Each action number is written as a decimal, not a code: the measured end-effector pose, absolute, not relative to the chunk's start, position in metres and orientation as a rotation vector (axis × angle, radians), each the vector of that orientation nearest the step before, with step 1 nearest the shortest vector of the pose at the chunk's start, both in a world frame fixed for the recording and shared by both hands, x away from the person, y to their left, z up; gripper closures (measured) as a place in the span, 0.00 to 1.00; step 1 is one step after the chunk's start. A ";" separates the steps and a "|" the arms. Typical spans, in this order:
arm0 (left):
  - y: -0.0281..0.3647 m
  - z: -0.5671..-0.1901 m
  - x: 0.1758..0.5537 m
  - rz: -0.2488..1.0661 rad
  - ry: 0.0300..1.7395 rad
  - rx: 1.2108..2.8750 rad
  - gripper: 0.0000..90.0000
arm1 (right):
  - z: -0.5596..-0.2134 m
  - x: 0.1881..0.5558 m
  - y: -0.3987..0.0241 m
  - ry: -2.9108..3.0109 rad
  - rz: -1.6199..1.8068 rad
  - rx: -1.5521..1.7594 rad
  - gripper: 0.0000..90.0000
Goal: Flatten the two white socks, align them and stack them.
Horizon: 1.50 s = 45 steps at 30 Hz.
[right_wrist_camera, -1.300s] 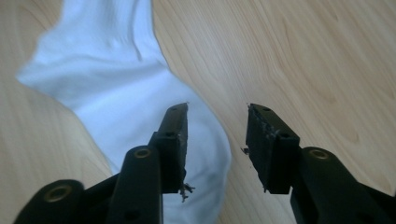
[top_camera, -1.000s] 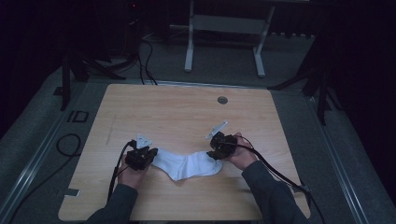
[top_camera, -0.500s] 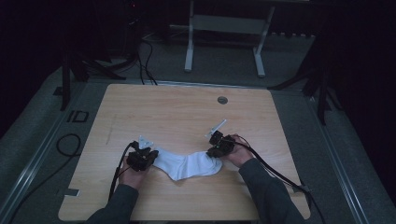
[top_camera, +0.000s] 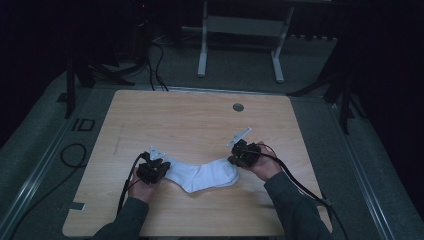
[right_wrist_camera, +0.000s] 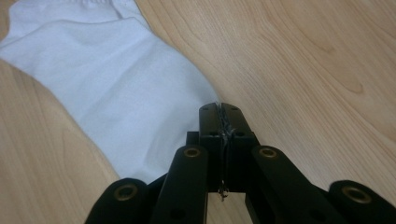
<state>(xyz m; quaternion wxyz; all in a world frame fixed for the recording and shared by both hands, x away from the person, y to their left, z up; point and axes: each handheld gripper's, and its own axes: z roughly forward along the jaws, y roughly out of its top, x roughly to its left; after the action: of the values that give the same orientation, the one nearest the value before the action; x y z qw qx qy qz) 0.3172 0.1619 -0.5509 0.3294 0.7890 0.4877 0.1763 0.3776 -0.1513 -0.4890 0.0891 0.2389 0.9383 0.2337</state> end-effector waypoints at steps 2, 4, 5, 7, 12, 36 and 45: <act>0.162 -0.551 0.317 0.459 1.276 2.064 1.00 | -0.485 0.376 -0.154 2.783 0.694 0.714 0.98; 0.162 -0.551 0.317 0.460 1.278 2.061 1.00 | -0.481 0.375 -0.157 2.774 0.700 0.711 0.98; 0.162 -0.551 0.317 0.466 1.277 2.063 1.00 | -0.479 0.374 -0.160 2.770 0.707 0.710 0.98; 0.161 -0.552 0.317 0.467 1.275 2.067 1.00 | -0.474 0.371 -0.164 2.758 0.721 0.715 0.98; 0.160 -0.552 0.317 0.464 1.271 2.072 1.00 | -0.466 0.371 -0.174 2.735 0.751 0.732 0.98; 0.159 -0.553 0.318 0.454 1.262 2.082 1.00 | -0.489 0.413 -0.157 2.678 0.715 0.755 0.96; 0.159 -0.553 0.317 0.460 1.259 2.077 1.00 | -0.500 0.424 -0.155 2.690 0.697 0.809 0.77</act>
<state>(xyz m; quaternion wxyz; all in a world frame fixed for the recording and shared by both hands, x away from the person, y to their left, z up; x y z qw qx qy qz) 0.3174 0.1585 -0.5530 0.3284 0.7935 0.4812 0.1758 0.4238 -0.1551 -0.4996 0.1232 0.2773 0.9224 0.2391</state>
